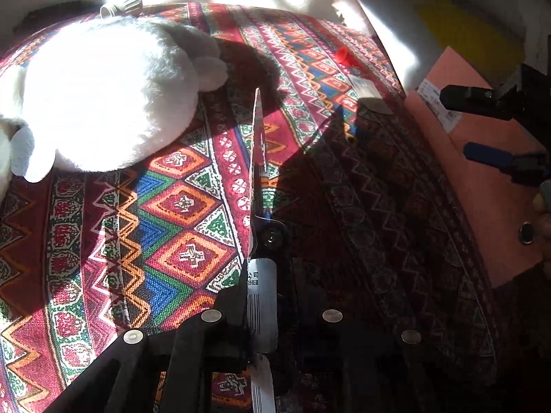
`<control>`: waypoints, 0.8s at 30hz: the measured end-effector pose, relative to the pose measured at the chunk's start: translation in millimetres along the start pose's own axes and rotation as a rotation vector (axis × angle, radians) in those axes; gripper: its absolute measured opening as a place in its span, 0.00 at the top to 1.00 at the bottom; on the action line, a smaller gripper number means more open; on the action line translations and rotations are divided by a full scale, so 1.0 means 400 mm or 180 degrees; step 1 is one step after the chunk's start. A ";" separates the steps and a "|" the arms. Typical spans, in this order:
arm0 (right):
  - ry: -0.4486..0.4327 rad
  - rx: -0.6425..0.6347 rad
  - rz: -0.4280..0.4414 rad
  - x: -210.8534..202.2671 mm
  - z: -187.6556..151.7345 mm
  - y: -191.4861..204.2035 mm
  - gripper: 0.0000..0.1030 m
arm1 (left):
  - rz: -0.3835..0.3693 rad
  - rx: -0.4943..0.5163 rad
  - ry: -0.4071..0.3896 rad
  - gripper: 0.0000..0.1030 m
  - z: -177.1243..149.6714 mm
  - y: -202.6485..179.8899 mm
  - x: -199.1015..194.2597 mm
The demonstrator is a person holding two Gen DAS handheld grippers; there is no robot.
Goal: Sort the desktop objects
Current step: 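Grasp blue battery blister pack with left tool while right tool grasps beige tag card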
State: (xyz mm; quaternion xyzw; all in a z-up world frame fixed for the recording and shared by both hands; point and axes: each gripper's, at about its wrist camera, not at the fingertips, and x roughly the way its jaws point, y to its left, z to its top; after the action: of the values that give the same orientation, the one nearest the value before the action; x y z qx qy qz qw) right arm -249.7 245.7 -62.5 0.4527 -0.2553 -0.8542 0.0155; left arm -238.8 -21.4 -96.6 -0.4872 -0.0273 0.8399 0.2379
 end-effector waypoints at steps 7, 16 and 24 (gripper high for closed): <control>-0.0212 -0.0729 -0.0762 0.074 0.011 0.058 0.04 | -0.0004 0.0033 0.0036 0.87 0.018 -0.005 0.018; -0.0029 -0.0811 -0.1451 0.381 0.188 -0.025 0.05 | -0.0085 0.0021 0.0102 0.88 0.035 0.007 0.036; -0.0025 -0.1005 -0.0463 0.224 0.104 0.066 0.97 | -0.0054 0.0004 -0.0059 0.88 0.028 -0.018 0.005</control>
State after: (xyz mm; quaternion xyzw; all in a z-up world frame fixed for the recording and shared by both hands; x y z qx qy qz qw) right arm -340.2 217.3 -100.1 0.4586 -0.0845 -0.8843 0.0235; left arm -246.3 -12.1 -90.3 -0.4789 -0.0331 0.8423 0.2451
